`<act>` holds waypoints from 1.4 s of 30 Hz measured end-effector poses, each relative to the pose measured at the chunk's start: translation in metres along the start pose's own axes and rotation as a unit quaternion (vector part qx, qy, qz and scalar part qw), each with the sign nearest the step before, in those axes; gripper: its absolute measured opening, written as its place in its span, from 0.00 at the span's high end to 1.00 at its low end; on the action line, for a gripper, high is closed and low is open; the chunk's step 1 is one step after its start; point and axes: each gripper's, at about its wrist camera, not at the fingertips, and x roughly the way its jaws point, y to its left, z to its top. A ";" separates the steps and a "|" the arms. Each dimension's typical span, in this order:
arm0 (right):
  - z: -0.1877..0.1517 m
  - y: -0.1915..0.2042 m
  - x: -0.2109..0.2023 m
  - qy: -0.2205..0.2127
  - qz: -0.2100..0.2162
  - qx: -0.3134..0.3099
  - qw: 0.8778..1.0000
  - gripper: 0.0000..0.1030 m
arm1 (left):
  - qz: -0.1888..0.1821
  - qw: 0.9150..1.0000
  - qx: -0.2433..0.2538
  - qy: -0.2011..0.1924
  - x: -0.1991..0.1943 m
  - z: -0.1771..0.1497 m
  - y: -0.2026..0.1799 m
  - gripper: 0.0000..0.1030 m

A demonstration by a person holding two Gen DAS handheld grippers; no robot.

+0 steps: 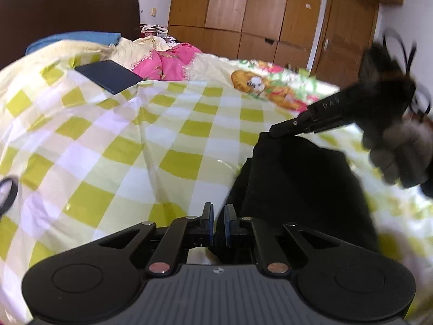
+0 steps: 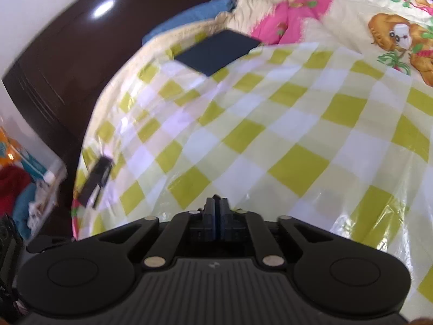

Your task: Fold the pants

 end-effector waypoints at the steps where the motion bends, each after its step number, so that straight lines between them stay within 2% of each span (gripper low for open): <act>1: 0.002 -0.003 -0.005 -0.002 0.015 0.006 1.000 0.87 | -0.003 1.000 -0.002 0.002 -0.006 -0.001 0.003 0.70; 2: 0.005 -0.005 -0.008 -0.002 0.030 0.010 1.000 0.79 | -0.003 1.000 0.001 0.005 -0.012 -0.002 0.004 0.61; 3: 0.009 -0.005 -0.009 0.008 0.040 0.002 0.999 0.70 | -0.005 1.000 0.001 0.005 -0.017 -0.003 0.004 0.57; 4: 0.011 -0.002 -0.006 0.023 0.040 -0.015 0.999 0.47 | -0.008 1.000 0.001 0.006 -0.022 -0.004 0.003 0.52; 5: 0.013 0.001 -0.002 0.038 0.034 -0.033 0.998 0.34 | -0.015 1.000 0.001 0.007 -0.026 -0.004 0.001 0.48; 6: 0.014 0.002 0.003 0.055 0.035 -0.047 0.997 0.33 | -0.021 1.000 0.002 0.008 -0.027 -0.005 -0.002 0.46; 8: 0.012 0.004 0.015 0.099 0.045 -0.059 0.992 0.33 | -0.024 1.000 0.007 0.011 -0.025 -0.009 -0.008 0.36; 10: 0.006 0.006 0.027 0.118 0.025 -0.081 0.989 0.33 | -0.019 1.000 0.002 0.020 -0.014 -0.015 -0.013 0.34; 12: -0.004 0.007 0.039 0.145 0.016 -0.077 0.986 0.50 | -0.018 0.999 -0.008 0.029 -0.001 -0.021 -0.017 0.35; 13: -0.010 0.010 0.042 0.151 0.011 -0.073 0.986 0.64 | -0.013 0.999 -0.007 0.035 0.004 -0.022 -0.020 0.46; 14: -0.014 0.017 0.038 0.145 -0.002 -0.084 0.986 0.69 | -0.016 0.999 -0.002 0.038 0.007 -0.022 -0.025 0.56; 17: -0.013 0.030 0.012 0.114 -0.009 -0.082 0.990 0.78 | -0.003 0.999 0.030 0.019 0.001 -0.015 -0.037 0.64; 20: -0.004 0.034 -0.016 0.081 -0.010 -0.074 0.994 0.81 | -0.012 0.999 0.035 -0.006 -0.011 -0.002 -0.038 0.65; 23: 0.006 0.035 -0.027 0.050 -0.008 -0.063 0.997 0.81 | -0.008 0.999 0.044 -0.031 -0.016 0.010 -0.037 0.65; 25: 0.009 0.027 -0.018 0.036 -0.010 -0.044 0.998 0.81 | -0.002 0.998 0.051 -0.040 -0.009 0.016 -0.032 0.65; 28: 0.000 0.004 0.018 0.024 -0.039 -0.015 0.999 0.82 | 0.017 0.998 0.062 -0.023 0.022 0.016 -0.021 0.65; 30: -0.013 -0.016 0.045 0.017 -0.056 0.016 0.998 0.78 | 0.036 0.997 0.066 0.000 0.049 0.008 -0.012 0.64; 31: -0.020 -0.024 0.054 0.008 -0.056 0.035 0.998 0.73 | 0.044 0.996 0.071 0.005 0.057 0.005 -0.009 0.63; 33: -0.026 -0.031 0.054 -0.007 -0.042 0.047 0.998 0.70 | 0.051 0.996 0.073 0.007 0.060 0.002 -0.006 0.61; 36: -0.021 -0.029 0.034 -0.014 -0.034 0.051 0.998 0.63 | 0.048 0.997 0.065 -0.002 0.047 0.006 0.001 0.52; 37: -0.019 -0.023 0.019 -0.027 -0.048 0.041 0.998 0.57 | 0.046 0.997 0.064 -0.005 0.041 0.008 0.003 0.50; 38: -0.019 -0.017 0.003 -0.041 -0.064 0.033 0.997 0.57 | 0.051 0.997 0.063 -0.009 0.035 0.011 0.005 0.50; 40: -0.025 -0.010 -0.034 -0.081 -0.069 0.032 0.994 0.55 | 0.067 0.995 0.067 -0.019 0.024 0.015 0.007 0.51; 42: -0.045 -0.005 -0.072 -0.103 -0.072 0.056 0.990 0.49 | 0.060 0.996 0.062 -0.029 0.016 0.020 0.011 0.51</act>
